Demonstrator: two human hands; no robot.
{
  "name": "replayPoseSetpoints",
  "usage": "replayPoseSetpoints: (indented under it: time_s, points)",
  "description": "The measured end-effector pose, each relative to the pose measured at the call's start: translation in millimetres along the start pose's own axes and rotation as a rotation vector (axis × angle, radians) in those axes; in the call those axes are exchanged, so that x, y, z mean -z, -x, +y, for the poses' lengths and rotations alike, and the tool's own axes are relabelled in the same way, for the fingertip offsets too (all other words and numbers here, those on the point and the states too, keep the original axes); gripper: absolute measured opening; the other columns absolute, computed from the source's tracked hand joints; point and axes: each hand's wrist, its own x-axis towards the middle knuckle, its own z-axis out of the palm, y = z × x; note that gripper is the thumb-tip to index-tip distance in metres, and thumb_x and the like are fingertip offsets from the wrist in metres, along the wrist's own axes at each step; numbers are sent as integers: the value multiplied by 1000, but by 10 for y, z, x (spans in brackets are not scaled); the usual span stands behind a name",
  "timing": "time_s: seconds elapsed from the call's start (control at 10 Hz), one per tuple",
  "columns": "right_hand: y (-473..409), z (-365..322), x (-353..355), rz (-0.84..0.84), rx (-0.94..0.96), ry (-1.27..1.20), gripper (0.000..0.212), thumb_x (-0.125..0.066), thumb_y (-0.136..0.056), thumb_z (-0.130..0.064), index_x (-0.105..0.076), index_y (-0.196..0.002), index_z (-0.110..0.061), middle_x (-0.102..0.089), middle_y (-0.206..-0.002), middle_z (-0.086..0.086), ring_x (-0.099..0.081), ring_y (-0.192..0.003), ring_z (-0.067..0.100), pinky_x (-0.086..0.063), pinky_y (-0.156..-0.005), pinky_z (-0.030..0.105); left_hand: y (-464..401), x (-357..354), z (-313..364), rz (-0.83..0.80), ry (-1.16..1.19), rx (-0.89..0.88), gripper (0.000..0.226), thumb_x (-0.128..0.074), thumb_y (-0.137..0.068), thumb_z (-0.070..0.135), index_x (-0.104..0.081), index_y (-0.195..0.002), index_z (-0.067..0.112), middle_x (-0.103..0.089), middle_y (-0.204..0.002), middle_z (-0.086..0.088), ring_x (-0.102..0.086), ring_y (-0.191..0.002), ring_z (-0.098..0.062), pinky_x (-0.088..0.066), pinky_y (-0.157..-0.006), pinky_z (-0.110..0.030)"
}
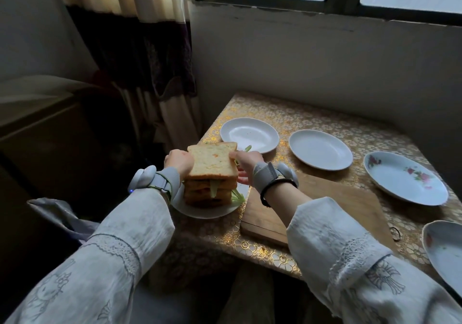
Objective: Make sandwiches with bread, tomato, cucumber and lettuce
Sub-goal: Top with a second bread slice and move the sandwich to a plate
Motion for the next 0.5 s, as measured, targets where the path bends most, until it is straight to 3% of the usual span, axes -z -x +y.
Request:
replayPoseSetpoints:
  time_s: [0.1, 0.2, 0.3, 0.4, 0.5]
  points:
    - [-31, 34, 0, 1, 12, 3, 38, -58, -94, -22, -53, -127, -4, -63, -96, 9, -60, -64, 15, -52, -55, 25, 32, -20, -48, -30, -51, -35, 40, -31, -94, 12, -58, -121, 0, -48, -136, -26, -38, -133, -39, -34, -111, -48]
    - [-82, 42, -2, 13, 32, 30, 42, -60, -92, -26, -53, -126, -2, -66, -110, 12, -64, -81, 21, -57, -70, 31, 64, -11, -29, 1, -89, -78, 40, -35, -96, 15, -49, -133, 10, -45, -139, -17, -35, -135, -33, -32, -113, -41]
    - [-103, 69, 44, 15, 73, 94, 44, -60, -91, -31, -55, -123, -1, -67, -115, 14, -65, -86, 22, -57, -81, 32, 158, -37, 89, 116, -252, -174, 43, -34, -98, 16, -40, -140, 17, -27, -145, -17, -25, -136, -35, -22, -114, -40]
    - [-58, 83, 160, 10, 121, 151, 38, -59, -91, -32, -58, -113, -1, -68, -101, 12, -63, -76, 18, -52, -64, 27, 287, -166, 259, 153, -373, -308, 41, -36, -94, 13, -47, -133, 19, -33, -140, -14, -27, -132, -33, -24, -110, -42]
    - [-16, 107, 315, 54, 166, 210, 35, -57, -91, -26, -59, -113, 1, -61, -82, 6, -54, -61, 13, -46, -57, 23, 422, -342, 367, 159, -442, -419, 37, -38, -93, 14, -52, -126, 19, -41, -135, -13, -30, -129, -33, -25, -108, -42]
